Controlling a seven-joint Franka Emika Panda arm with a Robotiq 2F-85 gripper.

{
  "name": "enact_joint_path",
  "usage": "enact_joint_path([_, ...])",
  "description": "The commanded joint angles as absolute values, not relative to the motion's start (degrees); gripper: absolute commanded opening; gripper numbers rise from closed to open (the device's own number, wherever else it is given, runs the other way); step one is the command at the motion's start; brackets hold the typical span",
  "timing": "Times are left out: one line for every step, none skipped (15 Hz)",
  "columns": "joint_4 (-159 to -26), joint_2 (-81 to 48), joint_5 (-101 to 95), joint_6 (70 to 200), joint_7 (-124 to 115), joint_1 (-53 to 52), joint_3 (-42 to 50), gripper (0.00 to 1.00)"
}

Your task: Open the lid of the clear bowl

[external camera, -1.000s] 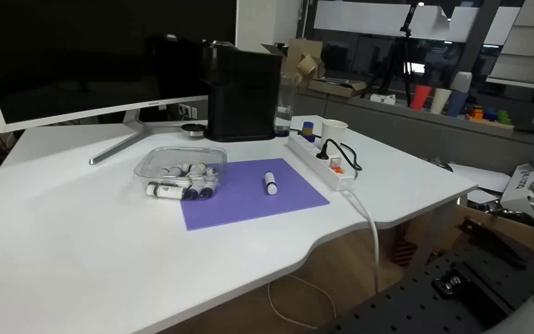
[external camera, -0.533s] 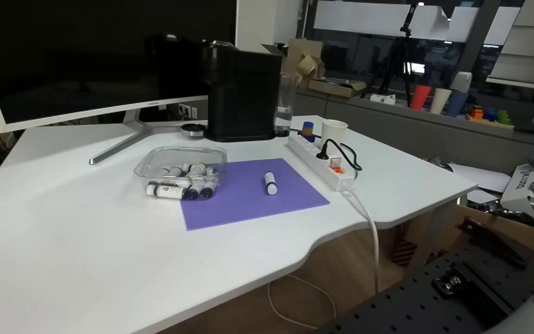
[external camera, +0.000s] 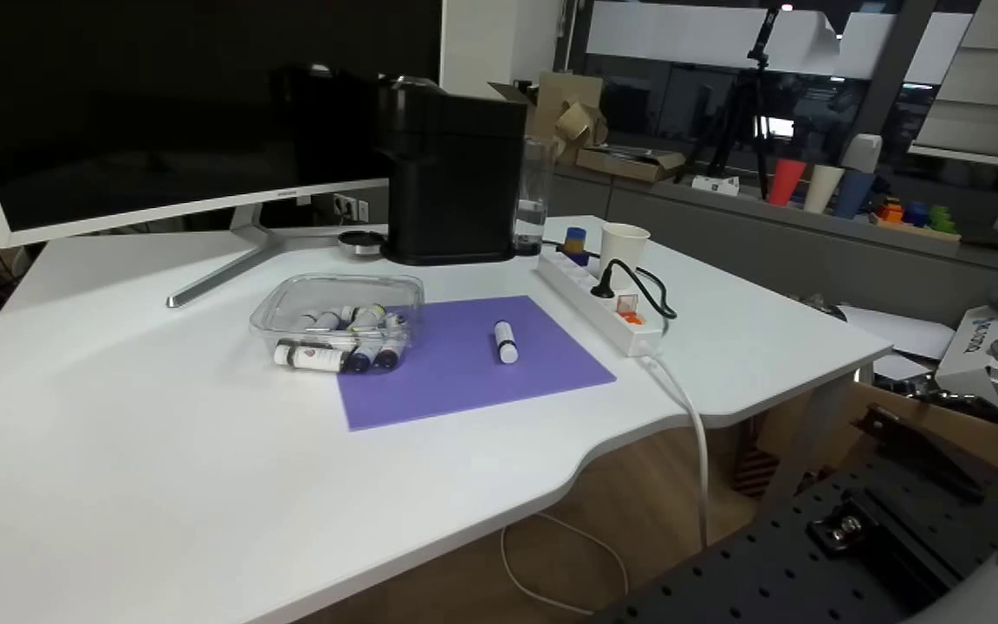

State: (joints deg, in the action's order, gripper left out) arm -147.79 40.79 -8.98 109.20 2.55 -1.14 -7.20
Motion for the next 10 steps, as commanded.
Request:
enact_joint_path([-148.8, 37.3, -13.6, 116.5, 0.3, -1.7, -8.6, 1.00])
enact_joint_path([-149.1, 35.8, -15.2, 119.3, -0.2, -1.5, -9.2, 1.00])
enact_joint_path([-149.7, 33.7, -17.6, 123.3, -0.7, -1.2, -10.2, 1.00])
enact_joint_path([-150.2, 31.7, -19.8, 126.8, -0.8, -1.0, -10.9, 1.00])
enact_joint_path([-150.6, 29.1, -22.2, 130.3, -1.4, -0.8, -11.9, 1.00])
enact_joint_path([-150.9, 26.6, -24.7, 133.6, -1.9, -0.5, -12.7, 1.00])
enact_joint_path([-150.9, 23.9, -27.4, 136.8, -2.6, -0.2, -13.6, 1.00])
enact_joint_path([-150.7, 21.4, -30.1, 139.4, -3.5, 0.2, -14.4, 1.00])
enact_joint_path([-150.2, 18.7, -32.4, 141.3, -4.4, 0.5, -15.0, 1.00])
enact_joint_path([-149.6, 16.1, -34.8, 142.7, -5.6, 0.8, -15.6, 1.00])
